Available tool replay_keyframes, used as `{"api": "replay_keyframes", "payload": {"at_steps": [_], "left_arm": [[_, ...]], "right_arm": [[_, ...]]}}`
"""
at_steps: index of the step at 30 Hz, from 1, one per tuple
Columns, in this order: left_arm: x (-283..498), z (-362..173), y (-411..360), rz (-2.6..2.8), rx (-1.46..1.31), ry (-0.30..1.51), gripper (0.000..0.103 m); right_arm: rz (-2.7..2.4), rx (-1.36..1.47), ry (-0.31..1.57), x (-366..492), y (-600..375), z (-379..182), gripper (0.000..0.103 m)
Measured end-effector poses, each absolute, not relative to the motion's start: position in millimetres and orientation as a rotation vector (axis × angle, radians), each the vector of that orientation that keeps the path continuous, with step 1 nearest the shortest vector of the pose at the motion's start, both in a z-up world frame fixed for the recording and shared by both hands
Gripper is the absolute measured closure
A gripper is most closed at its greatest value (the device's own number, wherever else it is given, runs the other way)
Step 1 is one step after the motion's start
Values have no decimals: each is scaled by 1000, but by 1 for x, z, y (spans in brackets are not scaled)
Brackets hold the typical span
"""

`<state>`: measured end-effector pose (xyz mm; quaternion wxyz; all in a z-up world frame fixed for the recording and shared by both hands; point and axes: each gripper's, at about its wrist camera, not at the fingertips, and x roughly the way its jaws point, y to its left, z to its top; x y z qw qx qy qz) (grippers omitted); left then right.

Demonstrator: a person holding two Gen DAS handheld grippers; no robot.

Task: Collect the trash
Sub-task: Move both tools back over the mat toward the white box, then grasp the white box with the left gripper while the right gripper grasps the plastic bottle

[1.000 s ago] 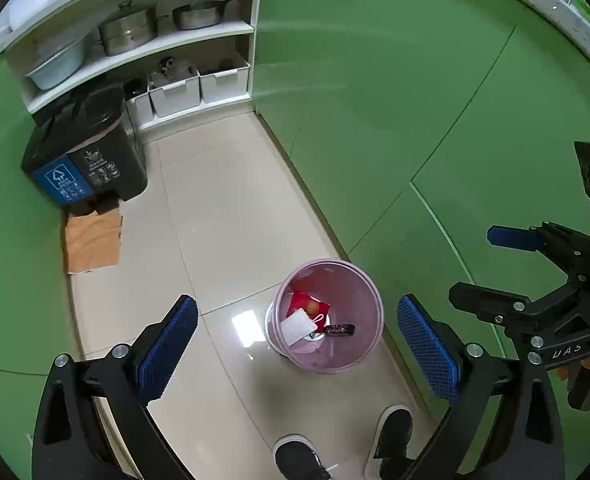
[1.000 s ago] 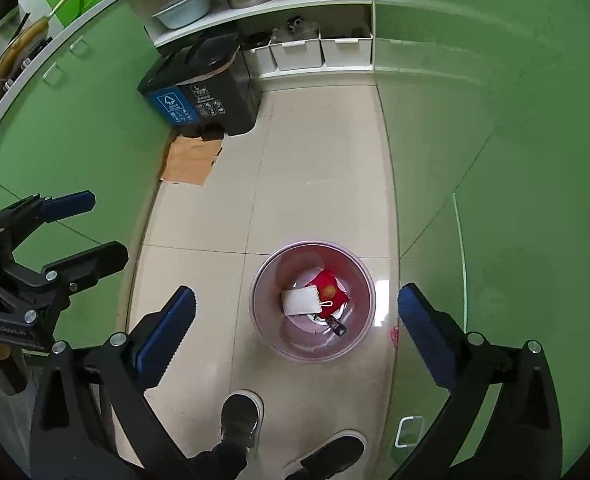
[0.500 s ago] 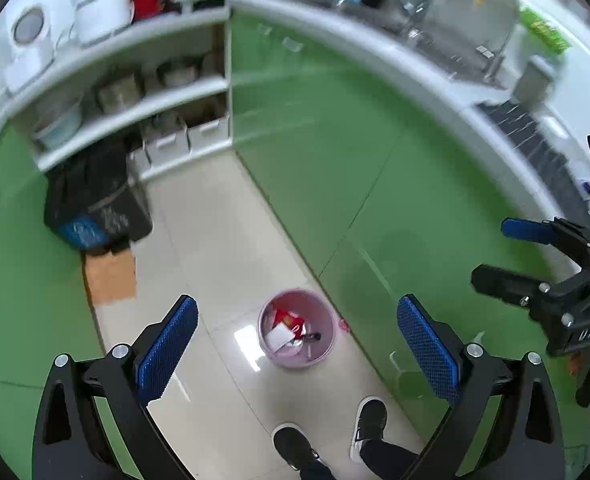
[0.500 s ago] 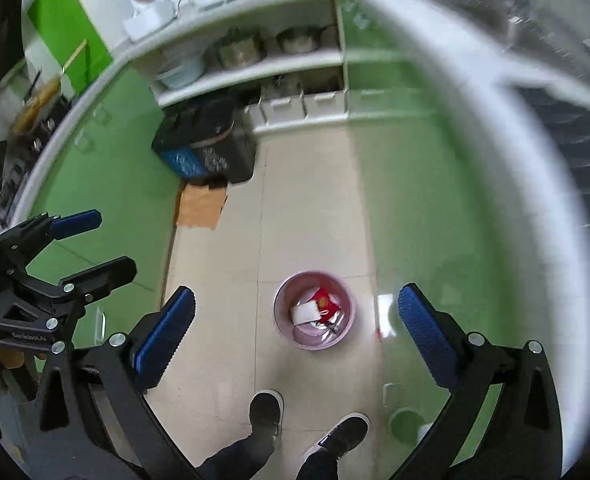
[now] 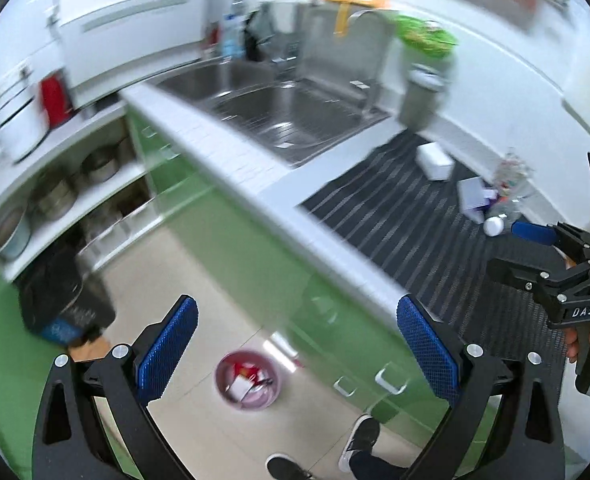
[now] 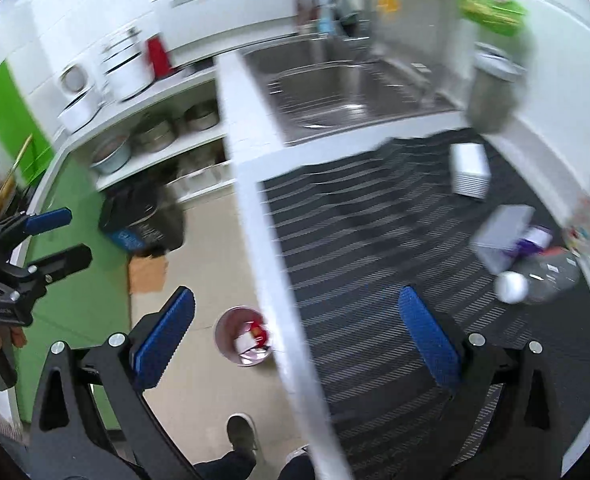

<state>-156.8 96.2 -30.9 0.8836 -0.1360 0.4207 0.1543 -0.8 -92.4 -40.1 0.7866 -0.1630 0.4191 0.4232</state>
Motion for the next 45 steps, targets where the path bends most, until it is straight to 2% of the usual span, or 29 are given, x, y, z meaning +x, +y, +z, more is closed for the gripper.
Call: {"api": "replay_keyframes", "payload": {"at_steps": [9,18,31,45], "left_arm": [[-63,-20,27,154,-223,875,7],[17,-29,-10,78,-174,921,7],[150,-55,-8,-12,-139,979,7],[250,-126,1,46,-235,1091,7]], "right_arm": [[759,-269,903,63,-185,-33,3],[705,-225,926,106,-221,-41,3],[571,-143,978,153,-231,-58,3],[521,-108,1042,193,-243,-90,3]]}}
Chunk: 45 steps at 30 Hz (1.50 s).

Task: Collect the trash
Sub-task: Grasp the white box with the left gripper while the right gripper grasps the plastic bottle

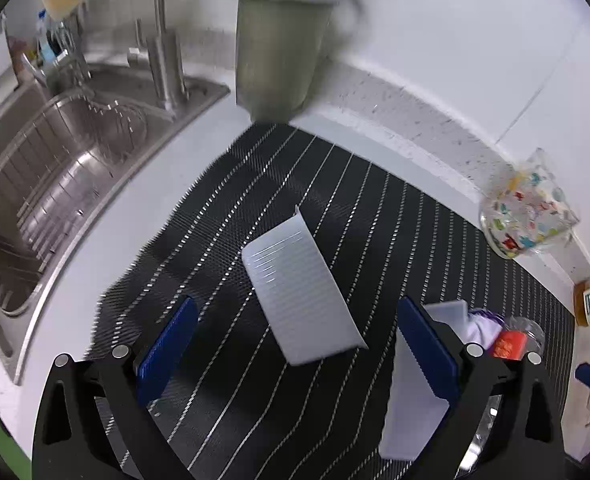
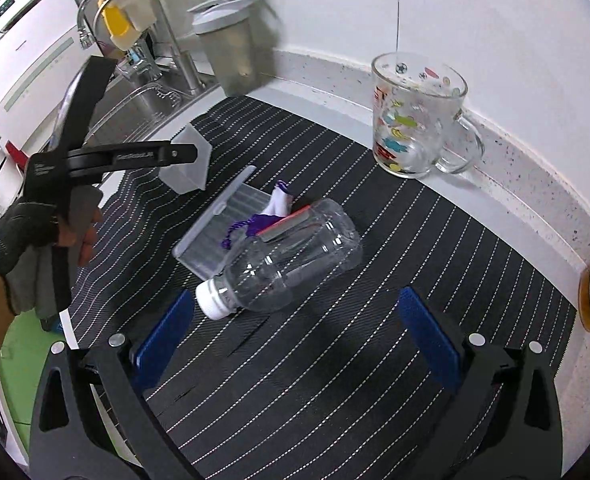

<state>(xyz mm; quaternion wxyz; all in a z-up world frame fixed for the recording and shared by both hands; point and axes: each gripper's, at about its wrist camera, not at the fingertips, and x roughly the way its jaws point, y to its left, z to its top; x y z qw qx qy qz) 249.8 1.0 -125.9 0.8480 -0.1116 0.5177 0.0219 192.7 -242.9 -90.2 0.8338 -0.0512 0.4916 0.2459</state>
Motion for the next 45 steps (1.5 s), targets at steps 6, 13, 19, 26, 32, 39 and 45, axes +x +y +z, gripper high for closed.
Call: {"api": "replay_keyframes", "payload": {"at_steps": [6,13,19,26,32,39,45], "left_arm": [[257,-143,6,50,-265,1126,49],[255,-141,6,13,-238,1110,70],[239,-115,4,-6,-167,1050,71],[214,-87,7,-32,-100,996,71],[197,-82,15,-51,-104,988,71],[184,-85,24,-56,-128,995,71],[177,-85,22,-65,-143,1001,71]], "right_arm": [[518,-95,1051,201,-244,-95,3],[510,-70,1063,203,-240,-99,3],[485,-36,1085,206,-234,-104,3],[426,92,1152,217,-230,-122,3],[388,210,1197,230,-228,-140,3],[385,276,1235,241,-223,-154,14],[407,269,1230,242,-220,-153,27]]}}
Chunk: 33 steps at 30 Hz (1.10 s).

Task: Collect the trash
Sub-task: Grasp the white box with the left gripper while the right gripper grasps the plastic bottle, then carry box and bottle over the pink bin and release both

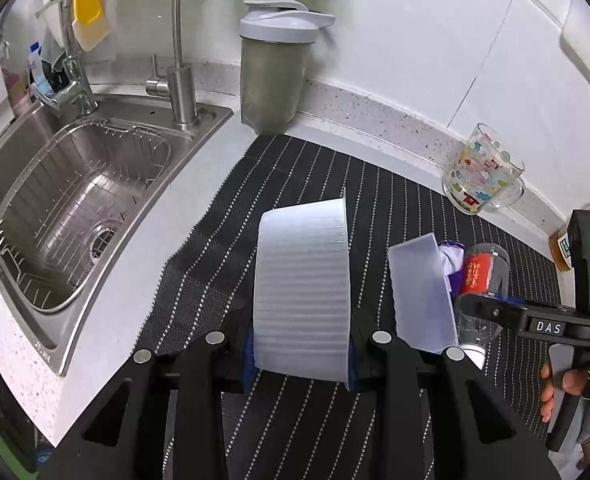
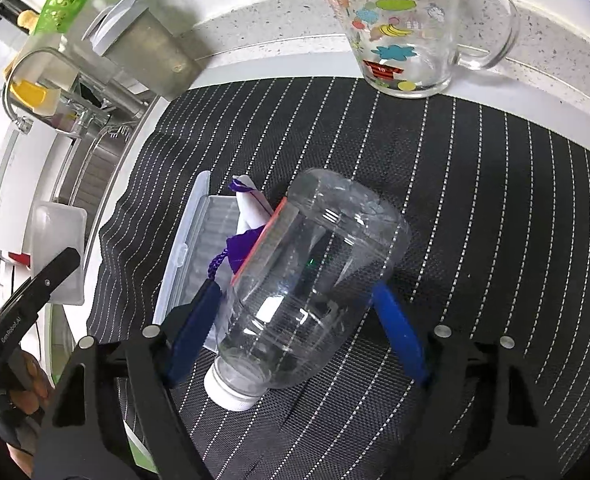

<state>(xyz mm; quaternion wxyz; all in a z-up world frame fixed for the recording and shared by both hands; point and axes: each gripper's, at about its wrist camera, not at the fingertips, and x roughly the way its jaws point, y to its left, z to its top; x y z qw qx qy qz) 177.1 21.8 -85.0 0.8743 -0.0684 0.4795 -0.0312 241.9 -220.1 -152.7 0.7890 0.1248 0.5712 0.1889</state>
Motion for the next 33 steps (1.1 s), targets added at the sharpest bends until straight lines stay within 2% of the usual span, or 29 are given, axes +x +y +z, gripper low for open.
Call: {"api": "replay_keyframes", "payload": {"at_steps": [5,11,18,25,33], "left_arm": [[168,-79,11,-76,-143,993,71],[153,-69,-6,-86,-138,977,71],[115,-49,-19,-43,-132,948,71],[48,-26,-10,97,-164,910,71],[-66,-9,30,346,-243,881,71]], "right_arm": [[444,228,1190,235,-228,-137,33],[488,160,1118,225,-242,-106,34],[561,-71,992,195,-236,-59,35],[755,-281,869,142,-200,-25,35],[1061,-393,794,62,-122,-11,36]]}}
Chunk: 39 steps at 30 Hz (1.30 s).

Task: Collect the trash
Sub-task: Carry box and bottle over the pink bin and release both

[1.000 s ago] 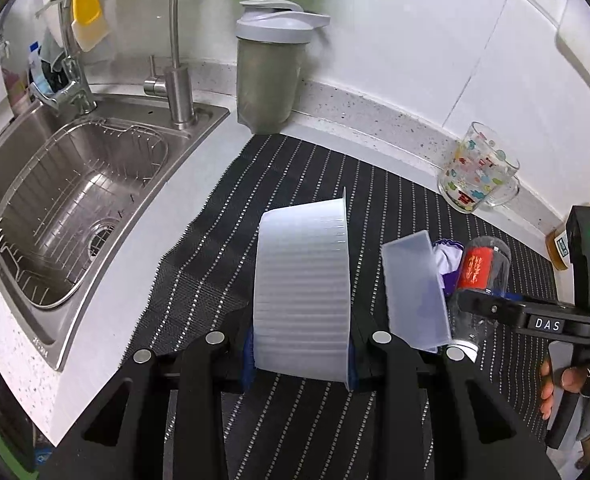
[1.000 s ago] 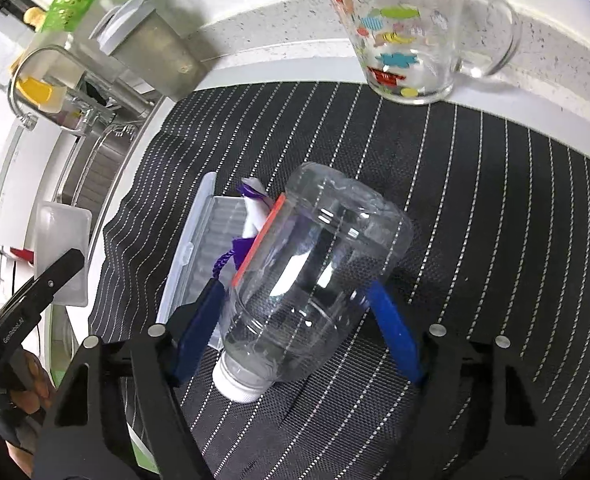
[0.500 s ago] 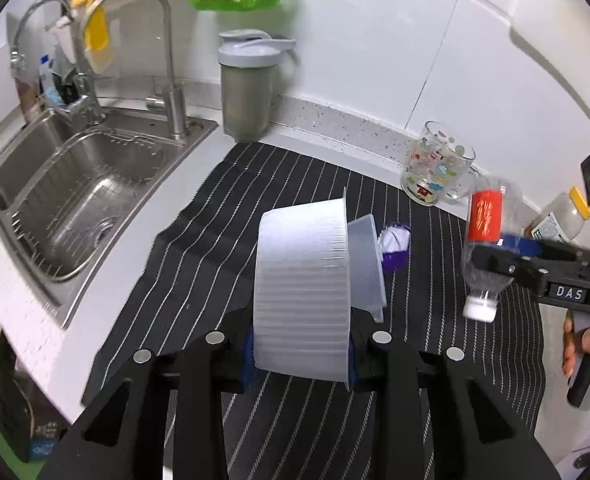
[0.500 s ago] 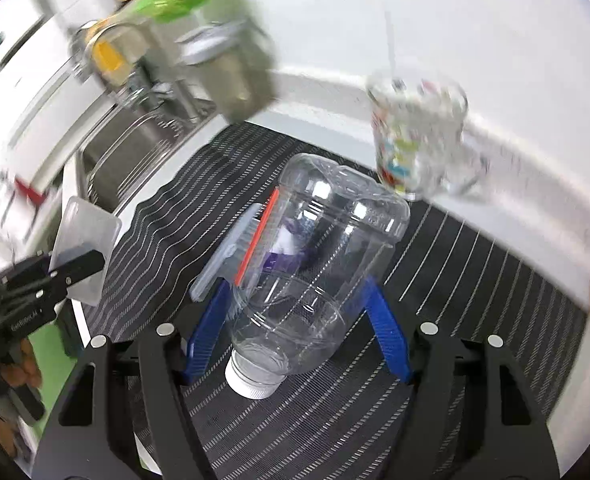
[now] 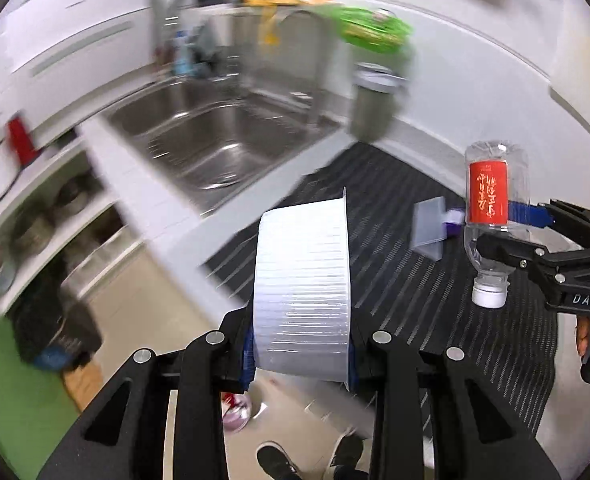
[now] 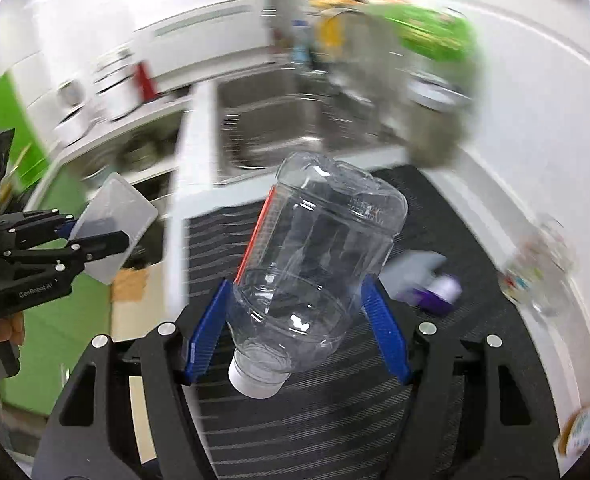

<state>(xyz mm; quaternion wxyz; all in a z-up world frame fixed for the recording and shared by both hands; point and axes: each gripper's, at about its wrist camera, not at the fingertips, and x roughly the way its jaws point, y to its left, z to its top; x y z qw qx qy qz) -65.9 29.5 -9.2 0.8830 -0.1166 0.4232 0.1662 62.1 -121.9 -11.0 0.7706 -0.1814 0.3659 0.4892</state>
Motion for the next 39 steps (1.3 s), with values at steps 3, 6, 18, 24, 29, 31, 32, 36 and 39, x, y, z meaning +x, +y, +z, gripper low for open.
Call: {"api": "replay_keyframes", "payload": {"at_steps": [3,6,18,24,29,31,32,36,39], "left_arm": [[-109,-7,46,428,-265,878,71],[-151,-9,64,496,-296,878,71],[-236,-100,142,522,-405,934,71],[-236,-197,174,494,-446,978,71],[-230,-292,189,475,-484,1022,71],[-229,-320,191,469,-493,1033,71],[-227,-338,192,466,-499,1040,71],[-223,-389,193,460,-518,1063,71],[-220,-405,194,458,-523,1070,71]], "right_arm": [[1158,-420,779,28,-90,-10,36],[1232,-449,783,-7,-59,-17,36],[1293,-563,902,-110,41,-115,37],[1270,-619,964,-120,74,-210,37],[1246,-673,992,-115,87,-297,37],[1236,-691,998,-112,89,-326,37],[1232,-697,1001,-111,89,-336,37],[1217,-714,1016,-108,91,-374,37],[1212,-720,1031,-108,92,-393,37]]}}
